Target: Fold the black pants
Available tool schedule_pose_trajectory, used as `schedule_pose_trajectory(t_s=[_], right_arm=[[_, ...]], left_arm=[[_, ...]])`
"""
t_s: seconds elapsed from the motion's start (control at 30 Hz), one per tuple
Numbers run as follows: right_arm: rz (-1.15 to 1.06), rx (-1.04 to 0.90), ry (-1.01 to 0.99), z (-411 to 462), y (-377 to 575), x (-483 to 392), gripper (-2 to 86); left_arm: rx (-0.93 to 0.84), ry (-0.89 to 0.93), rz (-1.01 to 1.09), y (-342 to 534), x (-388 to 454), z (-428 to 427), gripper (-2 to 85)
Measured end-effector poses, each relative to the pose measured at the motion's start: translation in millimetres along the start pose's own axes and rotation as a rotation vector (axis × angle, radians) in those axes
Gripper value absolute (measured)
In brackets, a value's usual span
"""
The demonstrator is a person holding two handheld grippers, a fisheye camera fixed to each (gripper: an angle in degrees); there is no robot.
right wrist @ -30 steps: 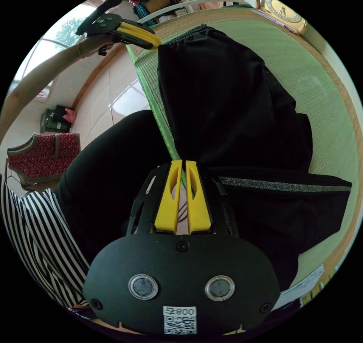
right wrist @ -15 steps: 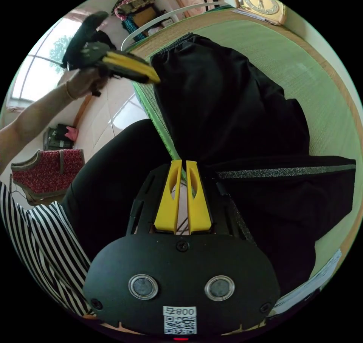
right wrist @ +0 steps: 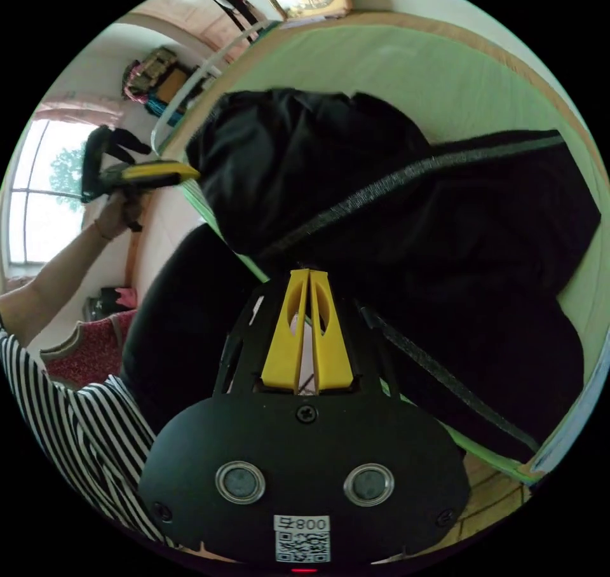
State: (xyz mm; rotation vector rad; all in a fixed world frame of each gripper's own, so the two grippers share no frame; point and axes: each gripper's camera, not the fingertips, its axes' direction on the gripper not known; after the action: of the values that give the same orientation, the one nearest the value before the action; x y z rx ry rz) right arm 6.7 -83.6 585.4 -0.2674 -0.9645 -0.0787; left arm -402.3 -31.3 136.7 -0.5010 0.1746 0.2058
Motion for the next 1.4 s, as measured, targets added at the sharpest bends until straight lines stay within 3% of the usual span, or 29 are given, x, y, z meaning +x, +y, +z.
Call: schedule_pose_trajectory(t_s=[0.2, 0.4, 0.77, 1.2, 1.4], right_arm=[[0.041, 0.122, 0.016, -77, -17, 18, 1.5], [0.169, 0.176, 0.165, -146, -74, 67, 6.4], [0.38, 0.02, 0.261, -177, -148, 115, 10.5], [0.371, -0.074, 0.381, -226, -149, 90, 3.8], [0.341, 0.045, 0.253, -294, -107, 80, 1.8]], left_arm=[[0.036, 0.265, 0.042, -41, 31, 50, 3.9], [-0.041, 0.169, 0.042, -86, 54, 96, 7.2], [-0.141, 0.115, 0.048, -116, 81, 143, 6.8], [-0.144, 0.169, 0.088, -144, 125, 162, 2.6], [-0.106, 0.194, 0.159, -158, 158, 155, 2.0]])
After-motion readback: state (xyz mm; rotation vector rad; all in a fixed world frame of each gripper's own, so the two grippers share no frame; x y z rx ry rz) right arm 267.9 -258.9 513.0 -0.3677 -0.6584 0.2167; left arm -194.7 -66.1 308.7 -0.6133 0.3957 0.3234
